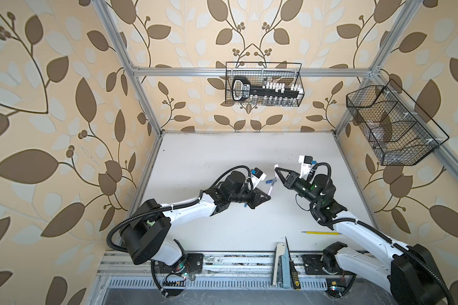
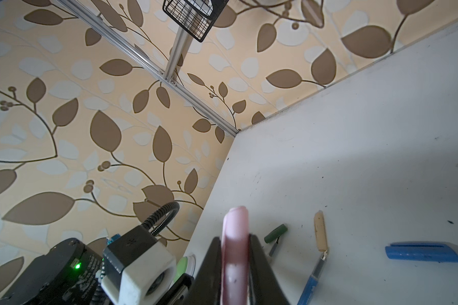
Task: Insert the pens into the pen caps
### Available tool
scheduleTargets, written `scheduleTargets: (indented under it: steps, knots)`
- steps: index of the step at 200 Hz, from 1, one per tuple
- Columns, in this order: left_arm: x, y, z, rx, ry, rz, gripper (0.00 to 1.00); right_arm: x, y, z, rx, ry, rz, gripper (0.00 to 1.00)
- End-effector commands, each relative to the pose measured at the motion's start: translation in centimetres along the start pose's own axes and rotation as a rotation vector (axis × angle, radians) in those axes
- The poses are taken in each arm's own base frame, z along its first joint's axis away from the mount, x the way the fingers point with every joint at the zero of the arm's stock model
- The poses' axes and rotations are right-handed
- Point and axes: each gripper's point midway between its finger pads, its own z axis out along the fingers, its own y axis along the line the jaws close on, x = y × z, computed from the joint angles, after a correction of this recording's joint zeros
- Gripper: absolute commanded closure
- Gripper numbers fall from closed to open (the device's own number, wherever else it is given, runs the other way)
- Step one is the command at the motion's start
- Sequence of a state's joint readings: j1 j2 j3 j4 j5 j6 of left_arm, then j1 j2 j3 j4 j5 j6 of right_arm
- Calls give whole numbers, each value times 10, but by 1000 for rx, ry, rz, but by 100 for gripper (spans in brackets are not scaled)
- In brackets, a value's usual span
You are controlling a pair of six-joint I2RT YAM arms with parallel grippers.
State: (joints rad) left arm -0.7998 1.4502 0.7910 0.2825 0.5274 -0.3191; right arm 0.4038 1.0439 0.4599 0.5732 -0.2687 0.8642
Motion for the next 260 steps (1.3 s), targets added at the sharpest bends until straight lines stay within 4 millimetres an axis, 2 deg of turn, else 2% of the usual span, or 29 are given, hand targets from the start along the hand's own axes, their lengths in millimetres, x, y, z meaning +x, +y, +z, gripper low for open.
scheduleTargets:
  steps: [1, 39, 69, 80, 115, 149, 194, 226, 260]
  knots:
    - [-13, -18, -4, 59, -45, 43, 100, -2, 2, -1, -4, -17, 0, 81]
    - [-12, -17, -3, 60, -42, 40, 100, -15, 14, 0, -20, -28, -28, 81]
    - [-12, -18, -3, 61, -41, 41, 100, -20, 15, 1, -10, -33, -34, 81]
    - [-12, -17, -3, 57, -41, 40, 100, -22, 10, 1, 28, -29, -38, 81]
    - [-11, -15, -6, 41, -45, 46, 100, -8, -38, -14, 293, 59, -98, 81]
    - [-14, -13, -9, 16, -67, 41, 100, 6, -60, -33, 419, 148, -140, 78]
    - [-24, 10, -23, -156, -109, 31, 100, 35, -88, -39, 565, 385, -164, 67]
    - [-30, 39, -53, -376, -142, 61, 100, 73, -99, -45, 677, 640, -203, 58]
    - [-39, 56, -82, -411, -209, 18, 100, 106, -108, -47, 759, 842, -247, 52]
